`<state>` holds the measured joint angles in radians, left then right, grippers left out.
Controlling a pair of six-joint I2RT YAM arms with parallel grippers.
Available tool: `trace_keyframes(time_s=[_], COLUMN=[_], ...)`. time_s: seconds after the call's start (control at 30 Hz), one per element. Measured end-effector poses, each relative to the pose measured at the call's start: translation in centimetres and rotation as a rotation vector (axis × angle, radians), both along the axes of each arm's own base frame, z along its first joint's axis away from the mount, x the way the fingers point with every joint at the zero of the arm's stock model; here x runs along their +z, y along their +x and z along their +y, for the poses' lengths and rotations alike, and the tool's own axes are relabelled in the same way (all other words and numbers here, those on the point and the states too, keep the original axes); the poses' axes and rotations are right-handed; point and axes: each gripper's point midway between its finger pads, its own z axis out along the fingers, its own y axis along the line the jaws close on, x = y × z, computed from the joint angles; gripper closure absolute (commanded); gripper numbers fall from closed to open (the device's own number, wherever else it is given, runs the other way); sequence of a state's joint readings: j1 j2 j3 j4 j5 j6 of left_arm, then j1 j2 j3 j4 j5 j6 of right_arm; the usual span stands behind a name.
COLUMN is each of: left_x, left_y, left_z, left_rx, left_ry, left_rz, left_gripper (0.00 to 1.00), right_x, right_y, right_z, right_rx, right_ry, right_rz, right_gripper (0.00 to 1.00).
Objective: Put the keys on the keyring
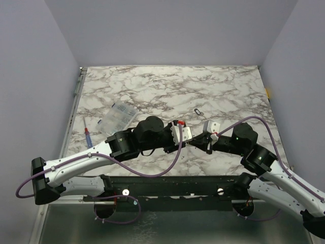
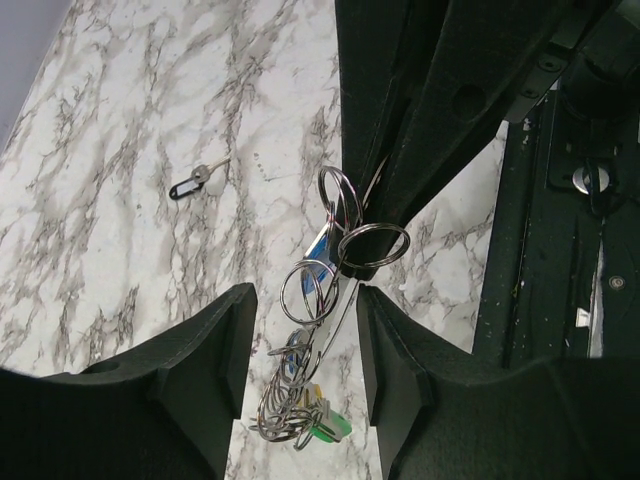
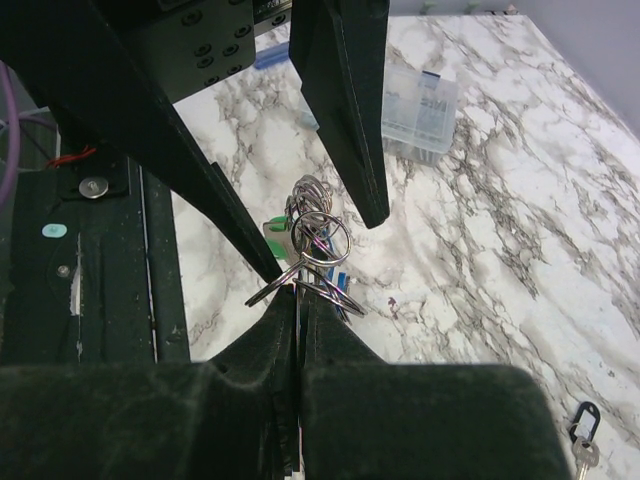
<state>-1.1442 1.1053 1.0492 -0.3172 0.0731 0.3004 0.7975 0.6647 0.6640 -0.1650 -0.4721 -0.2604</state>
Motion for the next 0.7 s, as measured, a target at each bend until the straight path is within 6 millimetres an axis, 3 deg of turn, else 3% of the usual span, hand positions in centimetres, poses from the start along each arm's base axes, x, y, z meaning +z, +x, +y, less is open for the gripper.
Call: trace_keyframes(time_s=[0.07,0.3,0.5,0.7], left_x=[0.0,0.0,0.1,-0.2], left_y=[0.0,-0.2,-0.3,-0.9], left_z=[-0.1,0.0,0.8,1.8], left_rx=[-0.004,-0.016,-0.042,-0.111], left_ry=[-0.001,0.022,0.082,0.135], left_rz=[0.002,0.007,-0.03,-0.084], left_gripper=[0.5,0.27,0.24,0.26], right_x=[0.0,-0.1,-0.4,-2.7], right_y=[0.0,0.1,-0.2,-1.5], right_z=[0.0,0.0,-0.3,-1.0], right_rx=[0.0,0.0,0.021,0.096], right_ry=[-0.001,-0.003,-0.011,-0.047], right_rz=[0.001,-0.002,-0.065,-0.183], right_gripper=[0.99,0.99,0.99,0.99])
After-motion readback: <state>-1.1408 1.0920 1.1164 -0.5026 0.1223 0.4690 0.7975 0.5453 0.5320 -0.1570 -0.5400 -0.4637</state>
